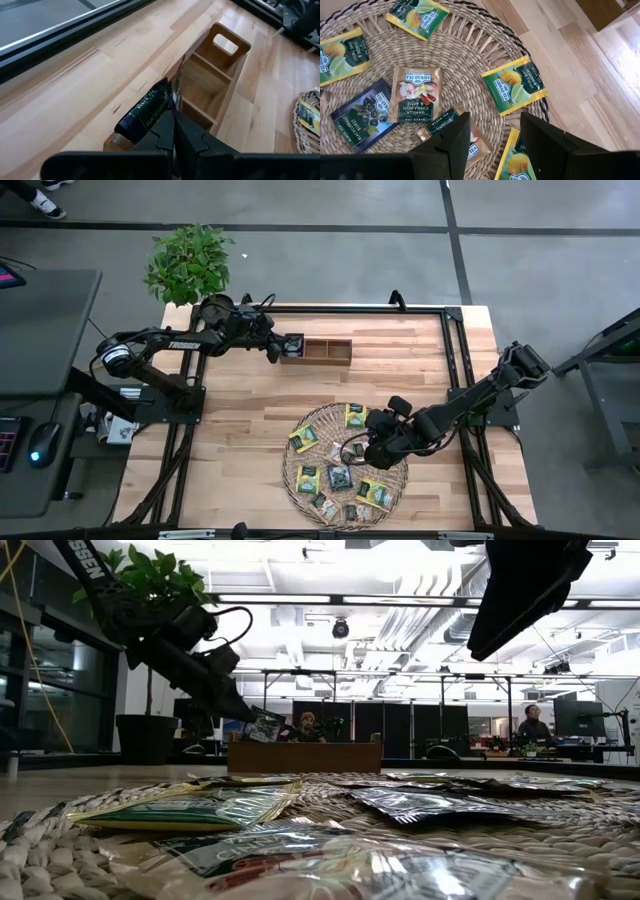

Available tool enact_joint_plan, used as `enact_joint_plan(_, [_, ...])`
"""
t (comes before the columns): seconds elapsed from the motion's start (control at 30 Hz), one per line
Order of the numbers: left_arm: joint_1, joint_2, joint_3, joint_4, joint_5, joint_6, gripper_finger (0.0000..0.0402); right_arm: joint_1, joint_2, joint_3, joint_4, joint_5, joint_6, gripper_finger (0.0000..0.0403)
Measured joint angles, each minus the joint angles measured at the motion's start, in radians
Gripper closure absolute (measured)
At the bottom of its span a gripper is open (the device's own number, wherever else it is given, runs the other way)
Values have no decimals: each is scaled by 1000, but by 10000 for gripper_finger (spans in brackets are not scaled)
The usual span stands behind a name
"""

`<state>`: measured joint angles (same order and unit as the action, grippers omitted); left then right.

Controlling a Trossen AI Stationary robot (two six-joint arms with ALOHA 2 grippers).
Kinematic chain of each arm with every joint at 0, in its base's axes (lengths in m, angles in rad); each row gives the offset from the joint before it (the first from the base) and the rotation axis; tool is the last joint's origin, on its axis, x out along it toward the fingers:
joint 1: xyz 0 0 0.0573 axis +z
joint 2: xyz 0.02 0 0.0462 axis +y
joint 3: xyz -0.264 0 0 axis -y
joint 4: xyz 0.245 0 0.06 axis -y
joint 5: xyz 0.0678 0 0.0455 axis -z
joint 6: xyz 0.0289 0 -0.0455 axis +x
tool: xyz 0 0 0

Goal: Pick & Place Tea
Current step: Put the purple tea bag in the left section of the wooden organizer, then put the yellow tea bag in the middle section of the wooden organizer

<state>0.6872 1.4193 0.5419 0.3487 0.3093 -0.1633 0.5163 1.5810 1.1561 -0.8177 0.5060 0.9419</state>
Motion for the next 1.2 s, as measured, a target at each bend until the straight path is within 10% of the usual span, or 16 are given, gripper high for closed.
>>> enact_joint_plan(0.6, [0,-3,0,0,3,-2,279,0,0,0,-1,-16,0,235])
enact_joint_plan(1.2, [-102,-253,1,-49,73,-79,341,0,0,0,17,-57,-60,237])
